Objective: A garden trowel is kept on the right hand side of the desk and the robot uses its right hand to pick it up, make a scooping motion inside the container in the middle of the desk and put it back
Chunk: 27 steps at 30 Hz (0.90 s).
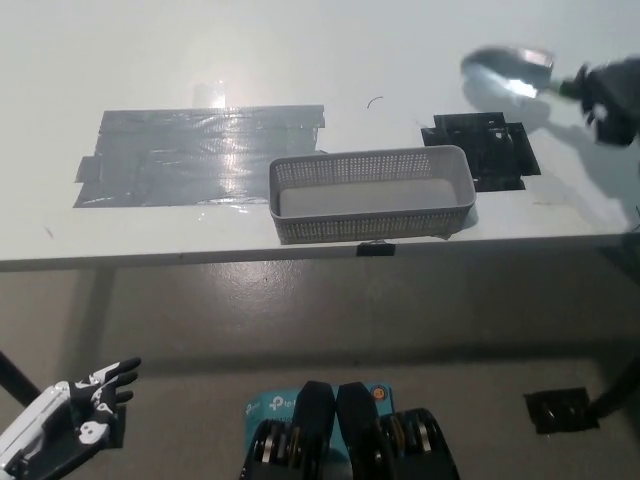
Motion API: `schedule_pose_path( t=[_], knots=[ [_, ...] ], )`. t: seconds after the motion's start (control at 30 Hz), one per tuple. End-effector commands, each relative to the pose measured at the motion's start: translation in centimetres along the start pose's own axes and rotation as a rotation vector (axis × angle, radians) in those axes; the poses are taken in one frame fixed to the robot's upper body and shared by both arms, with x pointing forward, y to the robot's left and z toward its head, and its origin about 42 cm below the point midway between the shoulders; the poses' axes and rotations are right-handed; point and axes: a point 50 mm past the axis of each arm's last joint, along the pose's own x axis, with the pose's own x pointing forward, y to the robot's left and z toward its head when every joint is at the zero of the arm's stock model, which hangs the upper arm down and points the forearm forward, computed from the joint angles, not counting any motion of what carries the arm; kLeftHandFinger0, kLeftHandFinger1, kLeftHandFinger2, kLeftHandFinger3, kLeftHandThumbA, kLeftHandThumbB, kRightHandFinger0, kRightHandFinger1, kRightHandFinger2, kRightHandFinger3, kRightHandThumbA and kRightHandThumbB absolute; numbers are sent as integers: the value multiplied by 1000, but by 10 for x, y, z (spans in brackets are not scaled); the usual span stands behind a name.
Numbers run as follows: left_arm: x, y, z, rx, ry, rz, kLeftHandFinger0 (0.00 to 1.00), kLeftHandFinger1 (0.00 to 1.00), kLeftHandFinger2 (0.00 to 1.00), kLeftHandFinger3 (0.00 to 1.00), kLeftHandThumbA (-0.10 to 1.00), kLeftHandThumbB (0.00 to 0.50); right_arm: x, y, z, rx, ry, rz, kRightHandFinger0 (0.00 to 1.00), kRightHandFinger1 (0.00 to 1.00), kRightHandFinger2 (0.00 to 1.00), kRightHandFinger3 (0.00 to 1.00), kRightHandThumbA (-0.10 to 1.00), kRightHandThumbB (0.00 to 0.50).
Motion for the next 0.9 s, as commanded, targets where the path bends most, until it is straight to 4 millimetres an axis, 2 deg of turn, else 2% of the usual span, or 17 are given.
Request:
schedule_pose_path(
  t=[0.0, 0.07, 0.1, 0.17, 0.23, 0.3, 0.33, 0.37, 0.43, 0.5, 0.53, 0.57, 0.6, 0.67, 0.73, 0.8, 0.87],
  knots=[
    [-5, 4, 2, 38, 16, -24, 1000, 1000, 1000, 1000, 703, 126, 0, -67, -32, -29, -47, -224, 0, 4, 199, 151, -100, 0],
    [-5, 4, 1, 35, 16, -26, 1000, 1000, 1000, 1000, 697, 127, -1, -67, -33, -29, -48, -223, 0, 1, 207, 148, -100, 0],
    [-5, 3, 2, 49, 14, -27, 1000, 1000, 1000, 1000, 703, 123, -1, -67, -35, -22, -40, -235, 0, 2, 230, 90, -100, 0],
    [-5, 4, 1, 52, 17, -27, 1000, 1000, 1000, 1000, 700, 128, -3, -71, -35, -10, -39, -234, 0, 50, 381, 53, -100, 0],
    [-7, 3, 0, 55, 23, -27, 1000, 1000, 1000, 1000, 705, 130, -3, -68, -35, -2, -34, -220, 0, 90, 457, 66, -100, 0],
    [-6, 1, 1, 55, 19, -35, 1000, 1000, 1000, 1000, 696, 116, -4, -67, -37, 11, -35, -216, 0, 107, 452, 181, -100, 0],
    [-6, 1, 1, 59, 19, -36, 1000, 1000, 1000, 1000, 698, 116, -5, -66, -37, 15, -37, -211, 0, 88, 420, 188, -100, 0],
    [-6, 1, 0, 60, 22, -36, 1000, 1000, 1000, 1000, 702, 123, -6, -65, -36, 24, -52, -205, 0, 74, 408, 273, -100, 0],
    [-7, 1, 0, 61, 23, -36, 1000, 1000, 1000, 1000, 704, 124, -6, -65, -35, 27, -60, -199, 0, 55, 372, 292, -100, 0],
    [-6, 2, -2, 54, 37, -45, 1000, 1000, 1000, 1000, 713, 138, -11, -66, -32, 91, -109, -174, 0, 36, 344, 208, -100, 0],
    [-6, 2, -3, 59, 38, -50, 1000, 1000, 1000, 1000, 715, 127, -13, -67, -32, 109, -129, -168, 0, 30, 332, 178, -100, 0],
    [-6, 1, -2, 60, 38, -51, 1000, 1000, 1000, 1000, 716, 138, -17, -68, -31, 118, -148, -161, 0, 18, 316, 94, -100, 0],
    [-6, 1, -2, 60, 38, -51, 1000, 1000, 1000, 1000, 717, 138, -17, -68, -31, 120, -151, -160, 0, 21, 325, 86, -100, 0],
    [-5, 2, -2, 65, 55, -59, 1000, 1000, 1000, 1000, 714, 143, -29, -66, -30, 123, -185, -139, 0, 78, 416, 4, -100, 0],
    [-7, 3, -2, 60, 64, -57, 1000, 1000, 1000, 1000, 700, 139, -37, -66, -26, 144, -222, -116, 0, 158, 507, 15, -100, 0],
    [-7, 4, -3, 70, 65, -59, 1000, 1000, 1000, 1000, 707, 124, -43, -65, -24, 166, -250, -105, 0, 191, 536, 26, -100, 9],
    [-7, 3, -3, 71, 62, -67, 1000, 1000, 1000, 1000, 711, 138, -55, -67, -21, 175, -274, -85, 0, 227, 565, 53, -100, 25]
  ],
)
